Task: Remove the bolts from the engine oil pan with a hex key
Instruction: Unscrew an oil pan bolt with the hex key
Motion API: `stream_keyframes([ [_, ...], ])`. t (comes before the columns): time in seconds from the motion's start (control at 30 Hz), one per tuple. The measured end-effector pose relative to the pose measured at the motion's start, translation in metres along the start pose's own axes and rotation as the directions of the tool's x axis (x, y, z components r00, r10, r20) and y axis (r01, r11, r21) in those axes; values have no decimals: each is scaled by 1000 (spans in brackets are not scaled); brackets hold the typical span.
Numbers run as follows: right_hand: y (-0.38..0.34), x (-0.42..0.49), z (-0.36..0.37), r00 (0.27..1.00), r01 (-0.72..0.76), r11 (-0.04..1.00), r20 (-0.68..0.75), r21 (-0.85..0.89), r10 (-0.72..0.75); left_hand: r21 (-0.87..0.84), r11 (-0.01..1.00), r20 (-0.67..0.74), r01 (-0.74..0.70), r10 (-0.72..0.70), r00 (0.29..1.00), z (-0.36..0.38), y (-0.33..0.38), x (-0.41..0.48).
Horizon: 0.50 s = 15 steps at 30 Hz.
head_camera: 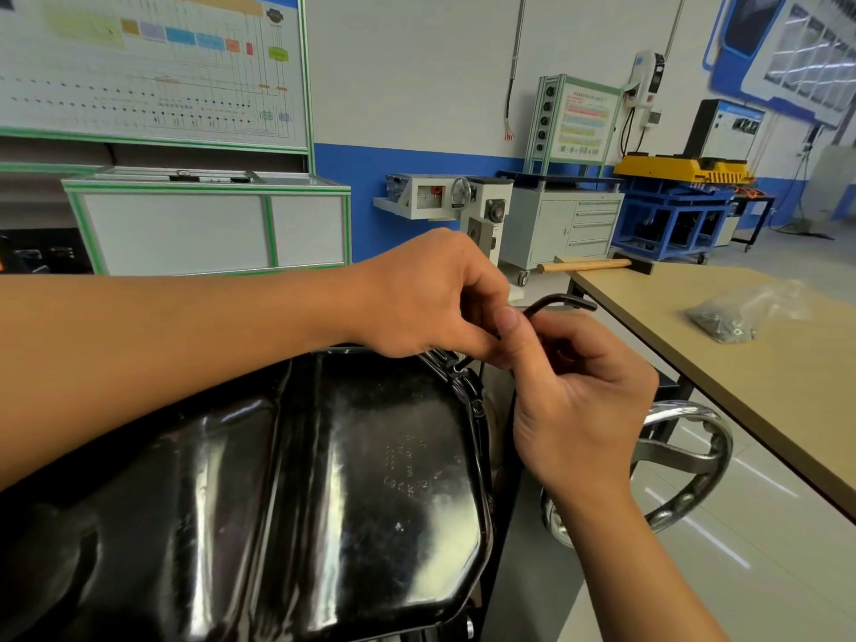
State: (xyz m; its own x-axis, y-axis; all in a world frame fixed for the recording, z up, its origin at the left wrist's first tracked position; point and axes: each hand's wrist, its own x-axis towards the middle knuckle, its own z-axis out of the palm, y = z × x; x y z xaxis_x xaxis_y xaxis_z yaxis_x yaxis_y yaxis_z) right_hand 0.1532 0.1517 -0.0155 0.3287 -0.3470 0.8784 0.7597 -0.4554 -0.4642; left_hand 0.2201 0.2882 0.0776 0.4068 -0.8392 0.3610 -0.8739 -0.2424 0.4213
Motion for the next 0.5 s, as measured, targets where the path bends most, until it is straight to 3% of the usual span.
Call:
stream_keyframes([
  [0.17, 0, 0, 0, 996, 23, 999, 84, -35, -20, -11, 1000, 117, 7, -6, 993, -6, -4, -5],
  [0.3, 3, -1, 0, 991, 11, 999, 131, -50, -5, 39, 999, 105, -16, 11, 994, -7, -5, -5],
  [0.5, -1, -1, 1, 998, -48, 997, 33, 56, 46, 63, 996, 50, -56, 53, 997, -4, 6, -4],
])
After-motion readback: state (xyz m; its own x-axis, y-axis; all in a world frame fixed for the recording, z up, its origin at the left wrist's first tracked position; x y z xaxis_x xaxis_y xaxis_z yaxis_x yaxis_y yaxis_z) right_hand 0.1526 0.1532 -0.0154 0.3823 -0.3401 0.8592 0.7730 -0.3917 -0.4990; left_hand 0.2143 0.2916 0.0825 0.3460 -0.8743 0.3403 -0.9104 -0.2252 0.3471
